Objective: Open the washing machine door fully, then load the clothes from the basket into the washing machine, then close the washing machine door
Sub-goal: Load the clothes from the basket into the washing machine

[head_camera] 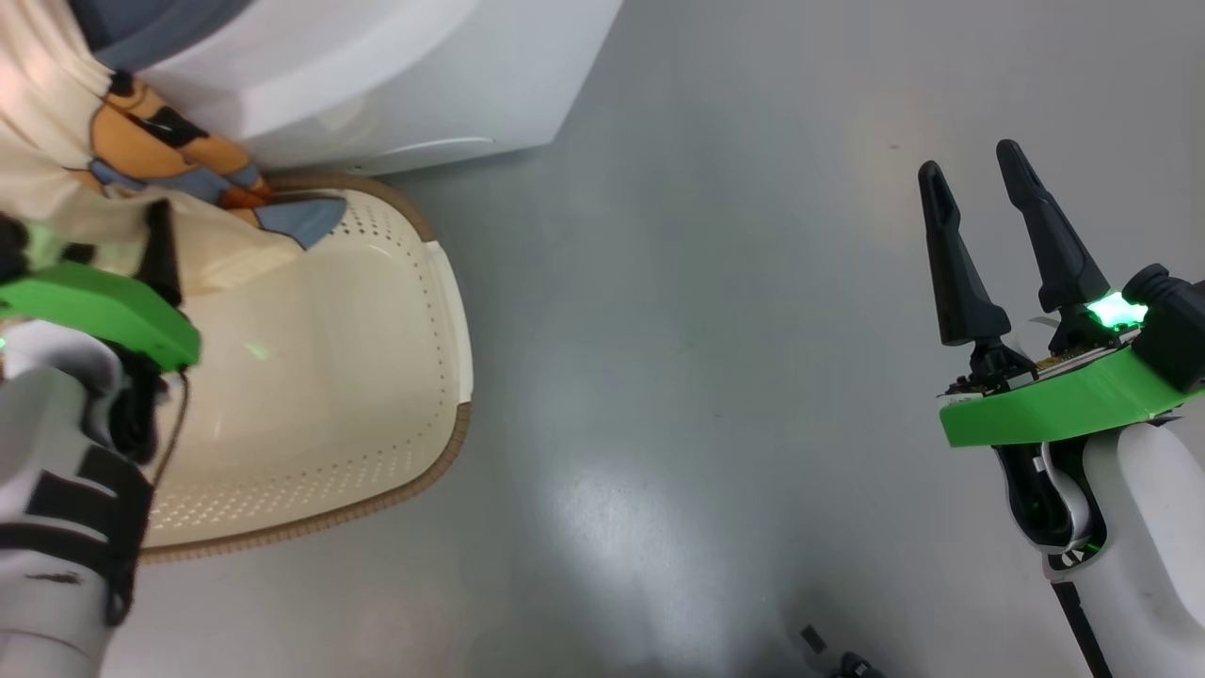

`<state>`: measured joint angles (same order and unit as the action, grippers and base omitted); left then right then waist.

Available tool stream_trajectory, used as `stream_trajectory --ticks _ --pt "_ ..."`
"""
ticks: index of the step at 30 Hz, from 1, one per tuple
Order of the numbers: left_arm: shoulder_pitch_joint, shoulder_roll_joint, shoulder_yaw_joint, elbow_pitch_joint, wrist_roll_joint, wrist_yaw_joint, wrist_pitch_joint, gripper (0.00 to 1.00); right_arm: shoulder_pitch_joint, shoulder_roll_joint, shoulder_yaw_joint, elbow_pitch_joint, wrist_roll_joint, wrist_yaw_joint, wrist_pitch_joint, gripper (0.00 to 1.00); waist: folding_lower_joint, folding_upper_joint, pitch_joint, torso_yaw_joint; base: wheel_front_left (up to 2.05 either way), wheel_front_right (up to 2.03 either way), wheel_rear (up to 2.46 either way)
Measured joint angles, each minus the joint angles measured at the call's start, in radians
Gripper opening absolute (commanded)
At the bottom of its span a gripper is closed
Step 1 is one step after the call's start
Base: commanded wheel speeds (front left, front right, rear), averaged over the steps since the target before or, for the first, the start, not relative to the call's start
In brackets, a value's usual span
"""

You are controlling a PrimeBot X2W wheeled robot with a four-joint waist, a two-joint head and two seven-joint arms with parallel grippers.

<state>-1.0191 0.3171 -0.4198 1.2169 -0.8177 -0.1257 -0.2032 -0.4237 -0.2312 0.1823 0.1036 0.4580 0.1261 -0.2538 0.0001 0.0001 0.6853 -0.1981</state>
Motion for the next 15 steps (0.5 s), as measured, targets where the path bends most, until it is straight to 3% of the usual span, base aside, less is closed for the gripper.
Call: stream_trajectory --ticks 5,6,7,8,15 --pt "-0.03 0.015 0.002 0.015 0.011 0.003 -0.043 1.0 0.0 0.003 -0.001 -0.001 0.0 0.0 0.0 1.0 0.0 0.0 0.02 -0.014 0.0 0.0 0.0" --pt "-0.03 0.014 0.003 0.015 0.011 0.003 -0.045 0.73 0.0 0.004 -0.002 -0.001 0.0 0.0 0.0 1.0 0.0 0.0 0.023 -0.015 0.0 0.0 0.0" --pt "-0.03 0.013 0.003 0.015 0.013 0.003 -0.045 0.33 0.0 0.005 -0.002 -0.001 -0.001 0.0 0.0 1.0 0.0 0.0 0.024 -0.015 0.0 0.0 0.0" --pt "-0.03 0.011 0.004 0.015 0.019 0.003 -0.045 0.0 0.0 0.006 -0.003 -0.001 -0.005 0.0 0.0 1.0 0.0 0.0 0.025 -0.014 0.0 0.0 0.0" --pt "-0.018 0.006 0.019 -0.025 0.067 0.003 -0.048 0.0 -0.003 0.006 0.0 0.004 -0.014 0.0 0.0 1.0 0.0 0.0 0.014 0.006 0.0 0.0 0.0"
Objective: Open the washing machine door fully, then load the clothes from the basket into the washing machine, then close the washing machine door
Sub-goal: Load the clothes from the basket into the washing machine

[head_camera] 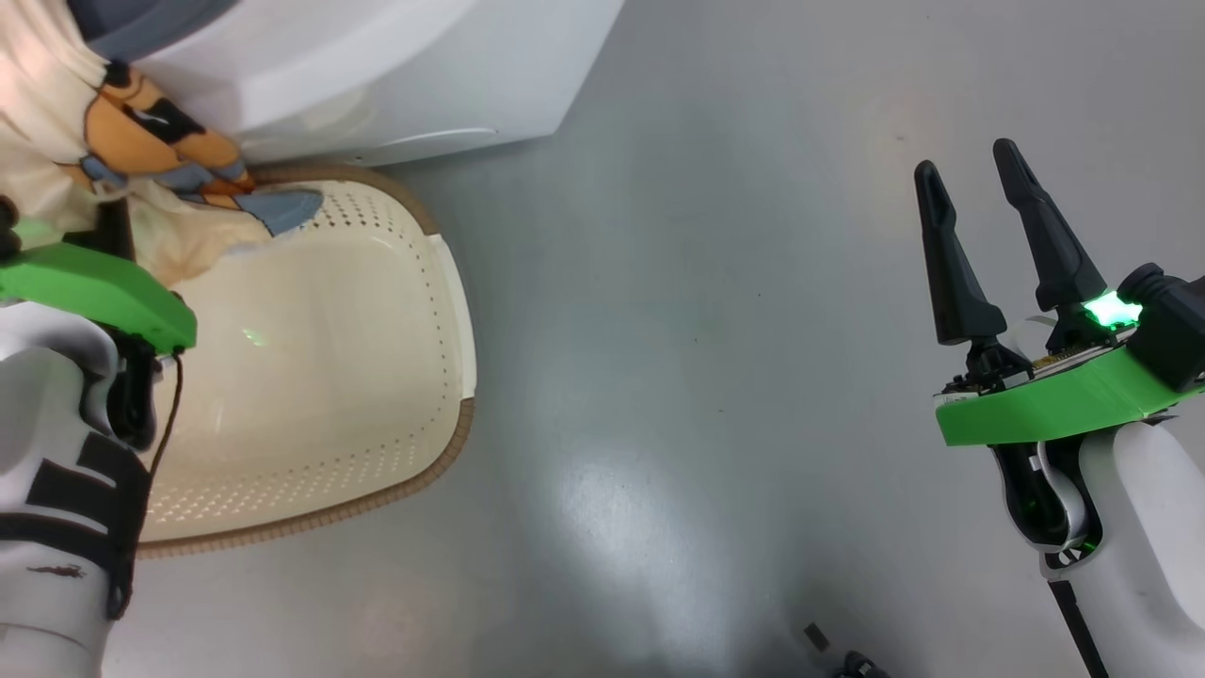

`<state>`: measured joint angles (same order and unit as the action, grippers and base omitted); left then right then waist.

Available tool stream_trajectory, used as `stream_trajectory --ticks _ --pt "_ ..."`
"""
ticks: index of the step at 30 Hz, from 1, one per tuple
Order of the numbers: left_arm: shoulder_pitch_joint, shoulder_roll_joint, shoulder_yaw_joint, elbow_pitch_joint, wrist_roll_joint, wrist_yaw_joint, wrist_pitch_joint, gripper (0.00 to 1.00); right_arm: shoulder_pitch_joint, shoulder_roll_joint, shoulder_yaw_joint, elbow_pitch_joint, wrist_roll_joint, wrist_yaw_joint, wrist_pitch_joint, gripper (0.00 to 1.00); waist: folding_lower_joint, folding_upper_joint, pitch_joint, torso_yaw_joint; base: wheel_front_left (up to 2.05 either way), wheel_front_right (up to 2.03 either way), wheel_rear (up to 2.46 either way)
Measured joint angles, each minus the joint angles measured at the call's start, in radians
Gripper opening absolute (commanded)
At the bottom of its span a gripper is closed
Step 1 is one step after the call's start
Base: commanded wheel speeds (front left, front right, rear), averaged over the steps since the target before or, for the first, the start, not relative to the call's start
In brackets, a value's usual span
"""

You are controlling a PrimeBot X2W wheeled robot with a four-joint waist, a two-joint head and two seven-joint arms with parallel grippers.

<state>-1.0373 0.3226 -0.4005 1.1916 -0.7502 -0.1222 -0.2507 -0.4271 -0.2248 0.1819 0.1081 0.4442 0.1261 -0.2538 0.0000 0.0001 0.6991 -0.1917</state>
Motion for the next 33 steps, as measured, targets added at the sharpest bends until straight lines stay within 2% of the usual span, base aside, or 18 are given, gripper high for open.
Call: stream_trajectory --ticks 8,21,28,33 --pt "0.078 -0.003 0.067 -0.125 0.06 0.0 0.0 0.0 0.0 0.0 0.006 0.016 0.0 0.0 0.0 1.0 0.0 0.0 -0.039 0.02 0.0 0.0 0.0" --pt "0.287 -0.012 0.273 -0.472 0.243 -0.002 -0.002 0.0 0.006 0.004 0.021 0.07 0.007 0.0 0.0 1.0 0.0 0.0 -0.152 0.052 0.0 0.0 0.0" --pt "0.308 -0.027 0.314 -0.612 0.274 -0.003 -0.005 0.0 0.021 0.005 0.032 0.076 0.014 0.0 0.0 1.0 0.0 0.0 -0.2 0.068 0.0 0.0 0.0" --pt "0.274 -0.009 0.297 -0.618 0.254 -0.003 -0.004 0.0 0.028 0.01 0.039 0.071 0.022 0.0 0.0 1.0 0.0 0.0 -0.192 0.063 0.0 0.0 0.0"
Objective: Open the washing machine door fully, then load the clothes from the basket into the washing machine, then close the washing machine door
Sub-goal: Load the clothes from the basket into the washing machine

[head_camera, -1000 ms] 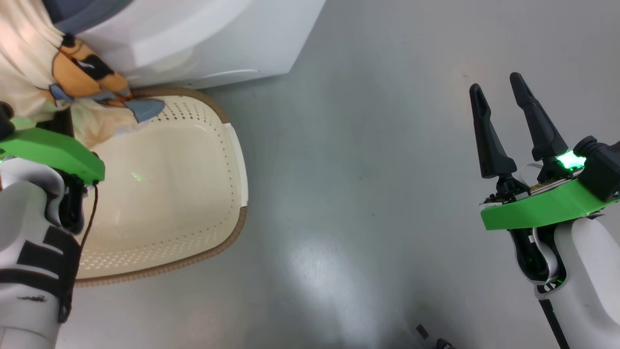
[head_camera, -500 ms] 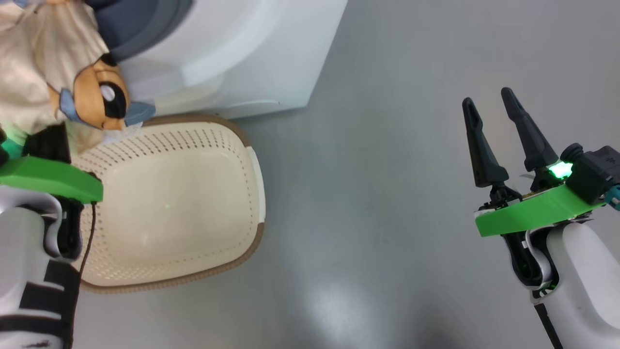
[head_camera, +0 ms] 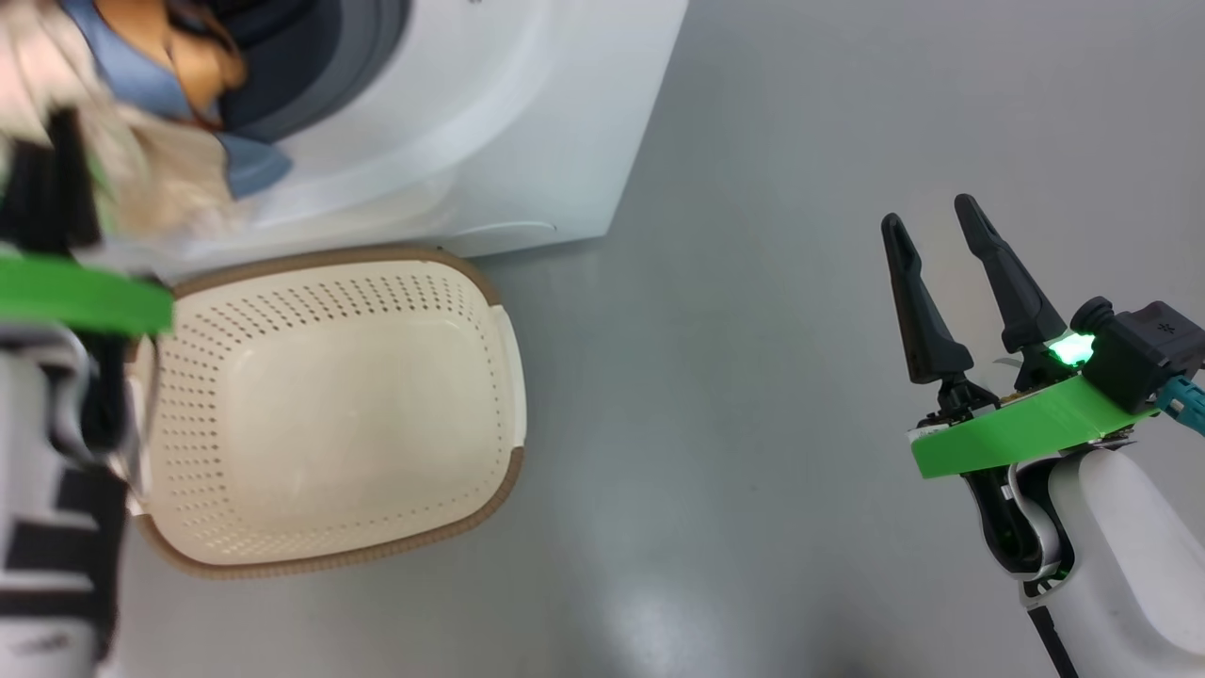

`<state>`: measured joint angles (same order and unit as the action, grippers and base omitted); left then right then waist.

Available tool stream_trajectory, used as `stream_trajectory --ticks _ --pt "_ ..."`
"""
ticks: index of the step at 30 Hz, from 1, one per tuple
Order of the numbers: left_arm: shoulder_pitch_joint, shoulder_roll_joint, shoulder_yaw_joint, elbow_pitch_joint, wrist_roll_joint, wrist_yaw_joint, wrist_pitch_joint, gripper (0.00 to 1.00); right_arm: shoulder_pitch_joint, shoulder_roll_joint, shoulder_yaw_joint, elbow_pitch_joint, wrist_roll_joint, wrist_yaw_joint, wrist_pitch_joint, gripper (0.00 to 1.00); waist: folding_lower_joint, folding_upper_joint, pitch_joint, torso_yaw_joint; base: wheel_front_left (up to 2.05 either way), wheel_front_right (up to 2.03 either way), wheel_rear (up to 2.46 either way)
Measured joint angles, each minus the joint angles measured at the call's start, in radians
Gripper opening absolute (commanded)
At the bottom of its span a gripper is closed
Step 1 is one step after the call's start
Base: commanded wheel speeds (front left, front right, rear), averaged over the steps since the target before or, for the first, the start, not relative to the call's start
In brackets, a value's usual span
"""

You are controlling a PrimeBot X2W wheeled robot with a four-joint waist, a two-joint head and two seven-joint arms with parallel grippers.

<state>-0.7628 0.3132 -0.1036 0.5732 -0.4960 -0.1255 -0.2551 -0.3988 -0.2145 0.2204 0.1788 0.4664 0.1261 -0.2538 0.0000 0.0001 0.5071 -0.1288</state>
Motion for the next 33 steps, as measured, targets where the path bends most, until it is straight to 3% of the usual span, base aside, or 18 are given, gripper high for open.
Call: stream_trajectory --ticks 8,13,21,27,28,29,30,33 --pt "-0.26 0.066 -0.072 0.086 -0.078 0.0 0.075 0.0 -0.003 0.018 0.0 -0.015 0.0 0.0 0.0 1.0 0.0 0.0 0.062 -0.03 0.0 0.0 0.0" --pt "-0.482 0.141 -0.112 0.209 -0.145 0.0 0.124 0.0 -0.028 0.035 0.0 -0.03 0.0 0.0 0.0 1.0 0.0 0.0 0.137 -0.069 0.0 0.0 0.0" --pt "-0.666 0.203 -0.169 0.294 -0.16 0.0 0.083 0.0 -0.037 0.062 0.003 -0.039 0.0 0.0 0.0 1.0 0.0 0.0 0.212 -0.123 0.0 0.0 0.0" --pt "-0.747 0.214 -0.199 0.385 -0.142 0.0 0.051 0.0 -0.048 0.08 0.008 -0.042 -0.001 0.0 0.0 1.0 0.0 0.0 0.249 -0.157 0.0 0.0 0.0" --pt "-0.757 0.214 -0.204 0.407 -0.139 0.0 0.053 0.24 -0.048 0.085 0.01 -0.043 -0.002 0.0 0.0 1.0 0.0 0.0 0.252 -0.161 0.0 0.0 0.0" --pt "-0.766 0.213 -0.209 0.43 -0.136 0.0 0.067 0.83 -0.048 0.086 0.012 -0.043 -0.002 0.0 0.0 1.0 0.0 0.0 0.255 -0.165 0.0 0.0 0.0" --pt "-0.775 0.211 -0.217 0.457 -0.136 0.001 0.09 1.0 -0.048 0.086 0.012 -0.042 -0.002 0.0 0.0 1.0 0.0 0.0 0.258 -0.169 0.0 0.0 0.0" --pt "-0.788 0.196 -0.239 0.532 -0.125 0.016 0.161 1.0 -0.048 0.085 0.013 -0.035 -0.002 0.0 0.0 1.0 0.0 0.0 0.256 -0.174 0.0 0.0 0.0"
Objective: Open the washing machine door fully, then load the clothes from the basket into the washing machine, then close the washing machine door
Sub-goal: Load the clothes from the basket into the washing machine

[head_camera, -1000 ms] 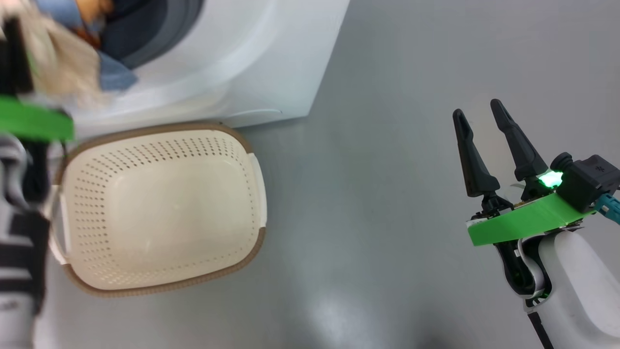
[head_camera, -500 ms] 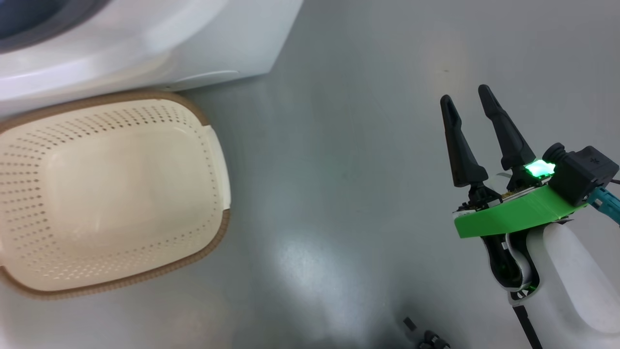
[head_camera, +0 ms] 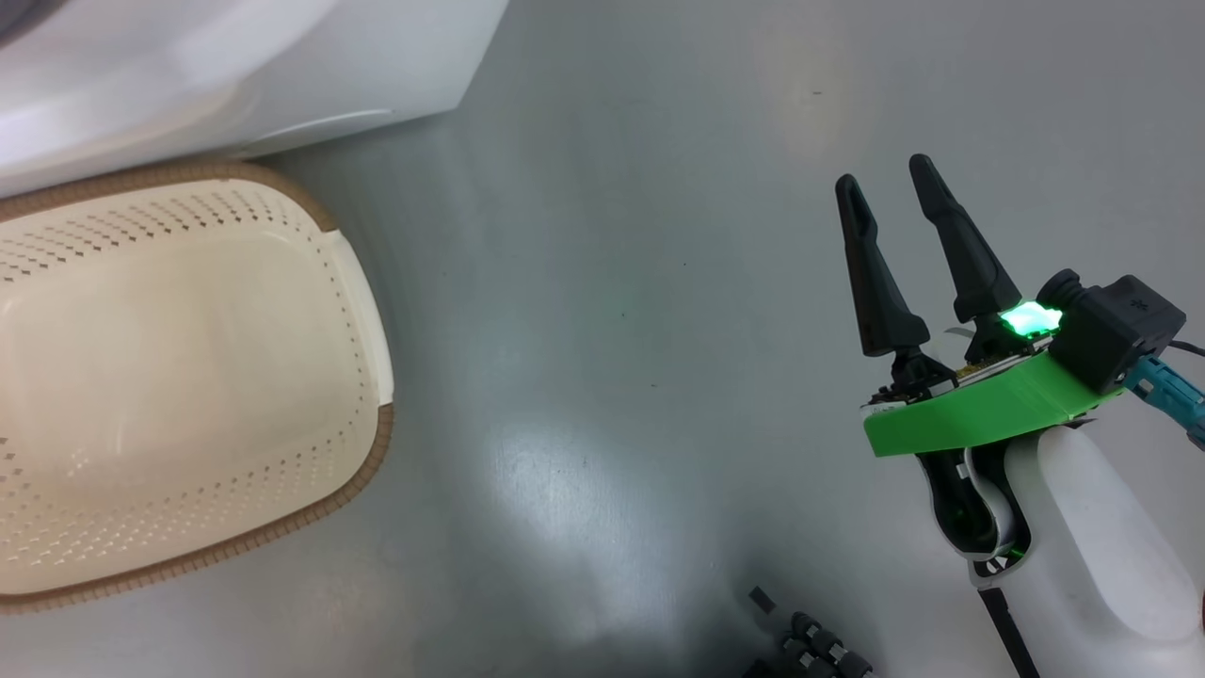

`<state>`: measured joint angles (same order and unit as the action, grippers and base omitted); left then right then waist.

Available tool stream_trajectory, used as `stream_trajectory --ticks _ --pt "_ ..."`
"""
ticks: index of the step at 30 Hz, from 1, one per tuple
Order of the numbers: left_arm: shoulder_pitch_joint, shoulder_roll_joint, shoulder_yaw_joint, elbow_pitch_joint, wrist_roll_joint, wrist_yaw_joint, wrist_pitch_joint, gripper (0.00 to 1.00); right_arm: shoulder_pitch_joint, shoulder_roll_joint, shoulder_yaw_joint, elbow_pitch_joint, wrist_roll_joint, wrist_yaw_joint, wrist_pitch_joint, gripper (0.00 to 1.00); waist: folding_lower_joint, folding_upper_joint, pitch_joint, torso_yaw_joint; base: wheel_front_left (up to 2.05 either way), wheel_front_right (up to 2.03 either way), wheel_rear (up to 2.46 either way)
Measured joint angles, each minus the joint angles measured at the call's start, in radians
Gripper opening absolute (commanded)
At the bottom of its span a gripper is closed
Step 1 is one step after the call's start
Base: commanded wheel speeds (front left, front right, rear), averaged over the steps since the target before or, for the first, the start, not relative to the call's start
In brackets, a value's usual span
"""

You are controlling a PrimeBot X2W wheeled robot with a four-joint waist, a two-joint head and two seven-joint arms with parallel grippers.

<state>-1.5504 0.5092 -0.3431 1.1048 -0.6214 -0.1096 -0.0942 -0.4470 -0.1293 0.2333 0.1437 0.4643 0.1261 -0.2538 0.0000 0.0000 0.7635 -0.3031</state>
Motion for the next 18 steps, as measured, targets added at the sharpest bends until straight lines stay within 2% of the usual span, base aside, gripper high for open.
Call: stream_trajectory --ticks 4,10,18 --pt "-0.009 -0.013 -0.008 0.067 -0.001 0.011 0.058 1.0 0.0 0.0 0.001 0.003 0.0 0.0 0.0 1.0 0.0 0.0 -0.015 0.0 0.0 0.0 0.0" --pt "-0.008 -0.037 -0.008 0.108 -0.021 0.002 0.063 1.0 0.0 -0.002 0.002 0.008 0.0 0.0 0.0 1.0 0.0 0.0 -0.049 0.009 0.0 0.0 0.0" --pt "0.099 -0.06 -0.02 0.092 -0.061 -0.015 -0.057 1.0 0.0 -0.018 0.002 0.017 0.0 0.0 0.0 1.0 0.0 0.0 -0.119 0.03 0.0 0.0 0.0"
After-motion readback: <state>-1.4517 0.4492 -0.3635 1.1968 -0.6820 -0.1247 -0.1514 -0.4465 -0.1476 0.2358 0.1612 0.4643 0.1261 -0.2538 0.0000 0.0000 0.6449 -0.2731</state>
